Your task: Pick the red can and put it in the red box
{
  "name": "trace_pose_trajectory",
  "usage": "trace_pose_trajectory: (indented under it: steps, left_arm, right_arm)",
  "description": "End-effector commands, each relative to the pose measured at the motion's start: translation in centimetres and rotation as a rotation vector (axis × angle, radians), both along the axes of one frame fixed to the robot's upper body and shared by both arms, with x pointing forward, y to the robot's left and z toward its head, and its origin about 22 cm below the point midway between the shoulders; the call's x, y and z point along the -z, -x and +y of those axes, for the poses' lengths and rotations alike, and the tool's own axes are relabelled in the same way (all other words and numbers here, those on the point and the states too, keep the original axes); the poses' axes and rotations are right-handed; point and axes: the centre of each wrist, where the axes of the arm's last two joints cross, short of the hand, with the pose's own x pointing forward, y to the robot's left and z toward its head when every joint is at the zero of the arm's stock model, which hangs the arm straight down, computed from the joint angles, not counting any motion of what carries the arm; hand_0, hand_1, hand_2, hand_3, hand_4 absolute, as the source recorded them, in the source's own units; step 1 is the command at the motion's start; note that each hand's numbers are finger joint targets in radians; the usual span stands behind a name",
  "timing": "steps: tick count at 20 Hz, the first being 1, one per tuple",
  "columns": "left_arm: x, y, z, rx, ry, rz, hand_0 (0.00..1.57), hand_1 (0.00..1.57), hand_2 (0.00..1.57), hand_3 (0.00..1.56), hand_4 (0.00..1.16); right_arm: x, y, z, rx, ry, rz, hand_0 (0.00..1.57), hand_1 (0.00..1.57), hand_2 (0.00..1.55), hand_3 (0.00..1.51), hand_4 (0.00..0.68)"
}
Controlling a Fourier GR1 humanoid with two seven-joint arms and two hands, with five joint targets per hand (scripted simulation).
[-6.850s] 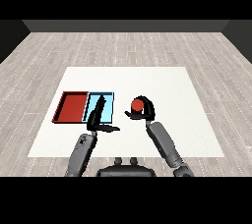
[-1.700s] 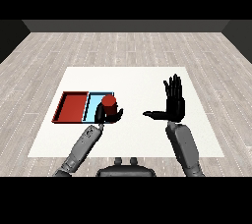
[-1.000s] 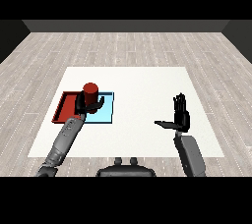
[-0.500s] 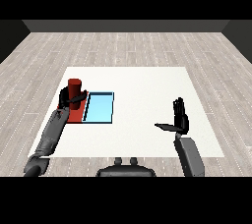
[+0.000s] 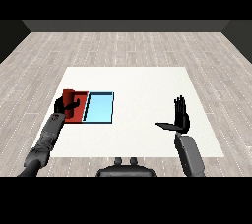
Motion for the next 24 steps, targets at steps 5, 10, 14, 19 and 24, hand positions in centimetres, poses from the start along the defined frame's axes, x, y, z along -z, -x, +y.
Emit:
trace_pose_trajectory:
  steps: [5,10,14,19,24]
  left_arm:
    - [3.5,1.2,-0.5,-0.131,-0.047,0.213,0.85,0.85,0.80,0.00,0.71]
    - [2.9,0.9,0.0,-0.062,0.036,0.244,0.71,0.71,0.70,0.00,0.51]
    - [2.5,1.4,1.5,-0.005,-0.132,0.404,0.00,0.00,0.00,0.00,0.32]
    - [1.2,-0.3,0.4,-0.042,-0.054,0.487,0.00,0.00,0.00,0.00,0.00]
    - [1.9,1.2,2.0,-0.117,0.011,0.215,0.00,0.00,0.00,0.00,0.00]
  right_arm:
    - [0.1,0.0,-0.5,0.009,0.029,-0.048,0.00,0.00,0.00,0.00,0.000]
    - [0.2,0.2,-0.5,-0.031,0.013,-0.054,0.00,0.00,0.00,0.00,0.000]
    - [0.1,0.8,0.2,-0.021,0.001,-0.078,0.00,0.00,0.00,0.00,0.000]
    - [-0.4,0.2,1.0,-0.040,-0.005,-0.077,0.00,0.00,0.00,0.00,0.000]
    - [-2.2,-0.6,1.0,-0.057,0.001,-0.115,0.00,0.00,0.00,0.00,0.000]
